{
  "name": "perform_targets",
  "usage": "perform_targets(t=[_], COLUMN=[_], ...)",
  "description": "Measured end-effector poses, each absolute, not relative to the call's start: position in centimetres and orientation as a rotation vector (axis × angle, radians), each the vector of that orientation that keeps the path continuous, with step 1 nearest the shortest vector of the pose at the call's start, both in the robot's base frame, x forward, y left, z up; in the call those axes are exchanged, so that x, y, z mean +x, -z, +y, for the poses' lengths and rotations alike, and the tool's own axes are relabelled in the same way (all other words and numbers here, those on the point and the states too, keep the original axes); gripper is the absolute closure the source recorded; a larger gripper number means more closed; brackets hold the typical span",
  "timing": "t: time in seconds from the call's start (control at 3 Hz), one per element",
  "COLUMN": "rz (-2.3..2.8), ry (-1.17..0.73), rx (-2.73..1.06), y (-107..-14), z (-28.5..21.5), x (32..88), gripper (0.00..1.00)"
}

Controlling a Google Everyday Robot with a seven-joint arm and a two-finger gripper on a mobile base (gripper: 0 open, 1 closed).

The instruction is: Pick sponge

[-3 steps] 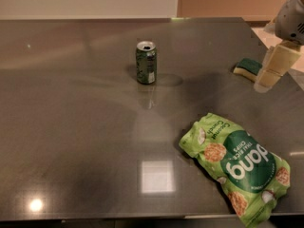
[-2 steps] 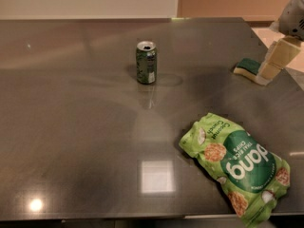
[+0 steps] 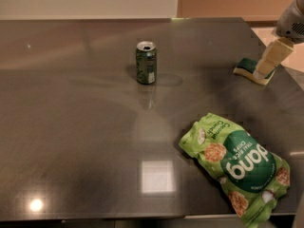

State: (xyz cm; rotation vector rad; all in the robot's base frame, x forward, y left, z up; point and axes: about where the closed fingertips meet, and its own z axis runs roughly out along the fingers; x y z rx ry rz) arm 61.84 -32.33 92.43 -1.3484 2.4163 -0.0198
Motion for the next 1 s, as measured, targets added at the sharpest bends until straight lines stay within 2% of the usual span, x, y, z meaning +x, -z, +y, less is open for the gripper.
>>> perform_targets(t=[1.0], rz=[2.478], ry=[-0.048], rx=[-1.276], y=[-87.2], z=[-35.2], x=[65.4], gripper=[0.00])
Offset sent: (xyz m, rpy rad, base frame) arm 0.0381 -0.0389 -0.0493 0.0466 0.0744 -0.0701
